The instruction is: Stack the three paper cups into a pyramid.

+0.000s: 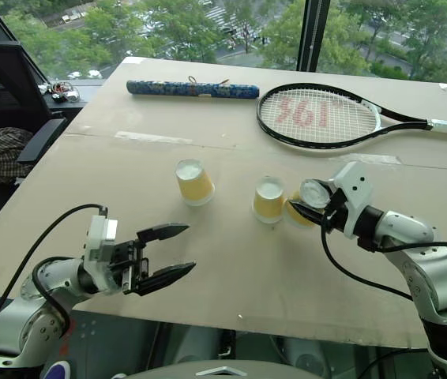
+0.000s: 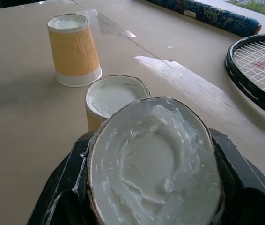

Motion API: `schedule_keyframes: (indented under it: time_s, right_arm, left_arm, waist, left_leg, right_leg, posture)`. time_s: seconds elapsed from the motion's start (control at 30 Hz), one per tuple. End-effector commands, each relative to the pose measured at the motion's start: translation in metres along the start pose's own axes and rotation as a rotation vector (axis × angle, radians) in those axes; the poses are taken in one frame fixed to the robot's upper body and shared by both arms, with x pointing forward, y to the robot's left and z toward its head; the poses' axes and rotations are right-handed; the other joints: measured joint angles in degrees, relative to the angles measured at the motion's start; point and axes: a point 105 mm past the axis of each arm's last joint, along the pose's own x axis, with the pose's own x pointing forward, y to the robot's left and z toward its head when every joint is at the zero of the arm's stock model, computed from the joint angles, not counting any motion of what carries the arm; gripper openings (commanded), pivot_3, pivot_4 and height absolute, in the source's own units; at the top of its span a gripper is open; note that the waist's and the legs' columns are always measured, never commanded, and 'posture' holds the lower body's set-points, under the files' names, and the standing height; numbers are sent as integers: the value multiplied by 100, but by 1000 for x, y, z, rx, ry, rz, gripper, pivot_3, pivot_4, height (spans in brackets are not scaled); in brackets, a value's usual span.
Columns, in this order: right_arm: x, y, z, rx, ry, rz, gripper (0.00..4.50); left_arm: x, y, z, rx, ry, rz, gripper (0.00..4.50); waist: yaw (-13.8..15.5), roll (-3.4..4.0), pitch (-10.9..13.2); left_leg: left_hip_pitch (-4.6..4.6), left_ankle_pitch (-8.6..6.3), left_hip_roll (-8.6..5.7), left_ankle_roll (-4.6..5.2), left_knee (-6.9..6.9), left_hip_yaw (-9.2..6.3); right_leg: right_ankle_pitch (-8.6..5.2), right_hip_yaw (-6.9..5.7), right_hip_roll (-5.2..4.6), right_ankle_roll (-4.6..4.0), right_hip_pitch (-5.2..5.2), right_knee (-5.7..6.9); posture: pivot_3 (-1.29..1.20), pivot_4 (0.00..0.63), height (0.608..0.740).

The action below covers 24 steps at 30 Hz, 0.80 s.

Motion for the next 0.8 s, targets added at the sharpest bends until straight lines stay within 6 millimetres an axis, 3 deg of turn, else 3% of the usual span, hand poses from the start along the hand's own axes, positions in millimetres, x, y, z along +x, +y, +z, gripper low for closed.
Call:
schedule_keyframes:
  time_s: [0.03,0.4,0.67,0.8]
  right_arm:
    - [4,-2,8,-91,-12,14,2111]
    - [29,8,-25,-118,70,68,2111]
    - [38,8,-35,-136,102,80,2111]
    - [43,4,-13,-188,22,61,4126]
  left_arm:
    - [-3,-6,11,45,-20,8,4500]
    - [-14,2,14,57,-2,111,4500]
    - [-18,18,20,81,-28,242,4500]
    - [-26,44,30,108,-50,396,4500]
  waist:
    - [-7,0,0]
    - [-14,-1,0]
    - [-29,-16,-10]
    - [-17,-15,-9]
  left_leg:
    - [2,0,1,0,0,1]
    - [6,0,5,0,0,1]
    - [20,0,8,0,0,5]
    - [24,1,11,-1,2,2]
  right_leg:
    - [0,0,0,0,0,1]
    - [0,-1,5,-1,-1,8]
    - [0,2,6,-1,2,20]
    - [1,-1,8,-2,3,26]
  posture:
    - [0,150,740]
    - [0,150,740]
    - [0,150,740]
    - [0,150,740]
